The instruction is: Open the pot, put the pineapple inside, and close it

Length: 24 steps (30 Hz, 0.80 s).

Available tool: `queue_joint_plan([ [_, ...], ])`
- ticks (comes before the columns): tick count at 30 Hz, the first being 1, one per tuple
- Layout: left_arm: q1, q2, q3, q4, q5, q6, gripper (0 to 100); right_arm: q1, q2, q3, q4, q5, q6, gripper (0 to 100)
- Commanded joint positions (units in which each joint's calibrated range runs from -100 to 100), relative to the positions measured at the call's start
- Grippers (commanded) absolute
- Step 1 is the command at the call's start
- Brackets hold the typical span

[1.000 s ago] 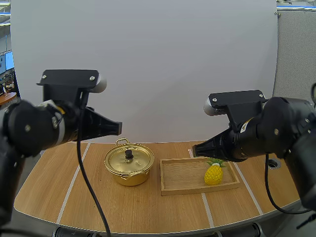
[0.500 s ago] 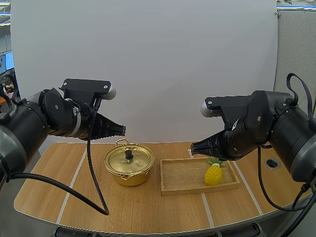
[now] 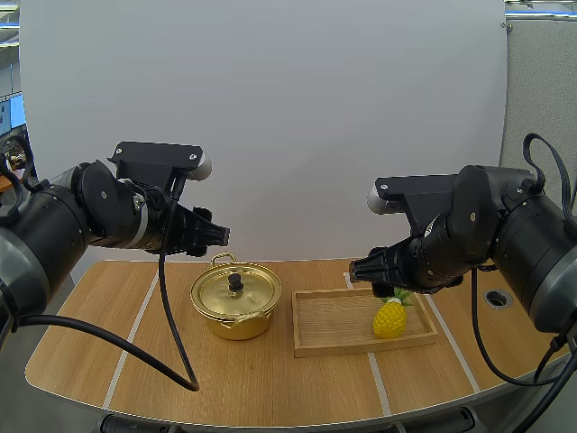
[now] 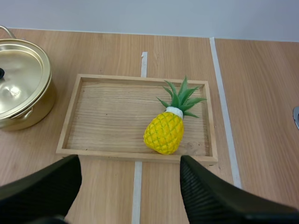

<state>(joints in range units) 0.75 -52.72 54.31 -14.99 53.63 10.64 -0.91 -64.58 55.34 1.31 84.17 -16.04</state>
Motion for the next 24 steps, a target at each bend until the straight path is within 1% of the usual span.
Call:
queue_joint_plan([
  [1,-0.22,0.86,-0.14,-1.64,-1.19,4.34,100,-0.22,-0.11,-0.3,-0.55,1.08,0.18,100],
  [5,-0.22,4.53,-2.05,-6.49,1.31,15.95,100,-0.22,-0.11,-0.3,-0.55,1.08,0.18,100],
  [7,-0.28,7.32,-4.41,-8.5,4.32,19.79,100,-0.22,-0.11,-0.3,-0.55,1.08,0.18,100],
  [9,-0.57,10.14,-6.89,-8.64,6.48,20.52,100,-0.22,-0.11,-0.3,-0.55,1.08,0.18,100],
  [11,-1.42,13.01,-9.28,-8.64,8.58,21.88,100,-0.22,-0.11,-0.3,-0.55,1.08,0.18,100],
  [16,-4.79,21.11,-12.95,-7.4,9.3,23.79,100,-0.22,-0.11,-0.3,-0.55,1.08,0.18,100],
  [18,-5.7,24.09,-13.85,-6.32,8.36,23.71,100,-0.22,-0.11,-0.3,-0.55,1.08,0.18,100],
  [20,-6.1,27.6,-15.0,-5.75,8.02,23.58,100,-0.22,-0.11,-0.3,-0.55,1.08,0.18,100],
  [24,-6.1,34.27,-17.54,-3.93,8.02,22.21,100,-0.22,-0.11,-0.3,-0.55,0.87,0.18,100],
])
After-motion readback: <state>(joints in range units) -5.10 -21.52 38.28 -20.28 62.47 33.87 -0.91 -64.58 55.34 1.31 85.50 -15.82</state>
